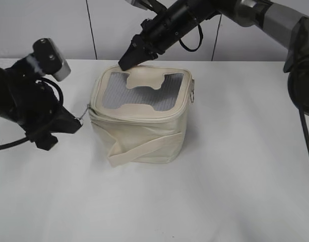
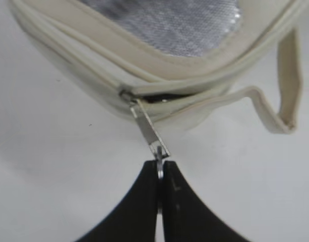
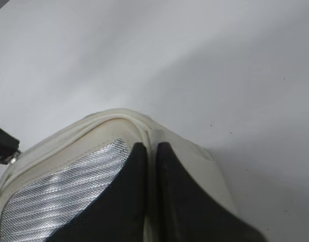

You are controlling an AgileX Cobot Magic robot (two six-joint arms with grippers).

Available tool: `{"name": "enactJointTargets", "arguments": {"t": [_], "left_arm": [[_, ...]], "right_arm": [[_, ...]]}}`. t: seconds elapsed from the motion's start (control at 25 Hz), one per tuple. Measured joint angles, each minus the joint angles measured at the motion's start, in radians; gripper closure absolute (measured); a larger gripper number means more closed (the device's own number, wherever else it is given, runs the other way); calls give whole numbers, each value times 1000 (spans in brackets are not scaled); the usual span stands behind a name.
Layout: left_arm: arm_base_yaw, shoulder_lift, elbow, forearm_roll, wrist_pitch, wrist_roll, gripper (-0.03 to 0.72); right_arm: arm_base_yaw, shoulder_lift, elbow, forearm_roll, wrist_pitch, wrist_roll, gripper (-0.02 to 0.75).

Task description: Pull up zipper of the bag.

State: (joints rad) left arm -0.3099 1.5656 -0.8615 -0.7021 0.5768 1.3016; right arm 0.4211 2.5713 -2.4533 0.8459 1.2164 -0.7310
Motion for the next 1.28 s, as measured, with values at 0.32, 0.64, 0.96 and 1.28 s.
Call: {"name": "enactJointTargets", "arguments": {"t": [0.32, 0.64, 0.96, 1.28], "left_arm": [[-249, -33, 63, -58, -121, -9, 697], [-428, -8, 67, -152, -331, -32, 690], [-279, -87, 69, -173, -17, -145, 353], [-45, -228, 14, -58, 29, -398, 384]], "right_arm": [[1, 0, 0, 8, 1, 16, 706], [1, 1, 1, 16, 1, 19, 705], [-46, -35, 1, -79, 1, 176, 440], [-190, -167, 135, -113, -3, 276, 433]]}}
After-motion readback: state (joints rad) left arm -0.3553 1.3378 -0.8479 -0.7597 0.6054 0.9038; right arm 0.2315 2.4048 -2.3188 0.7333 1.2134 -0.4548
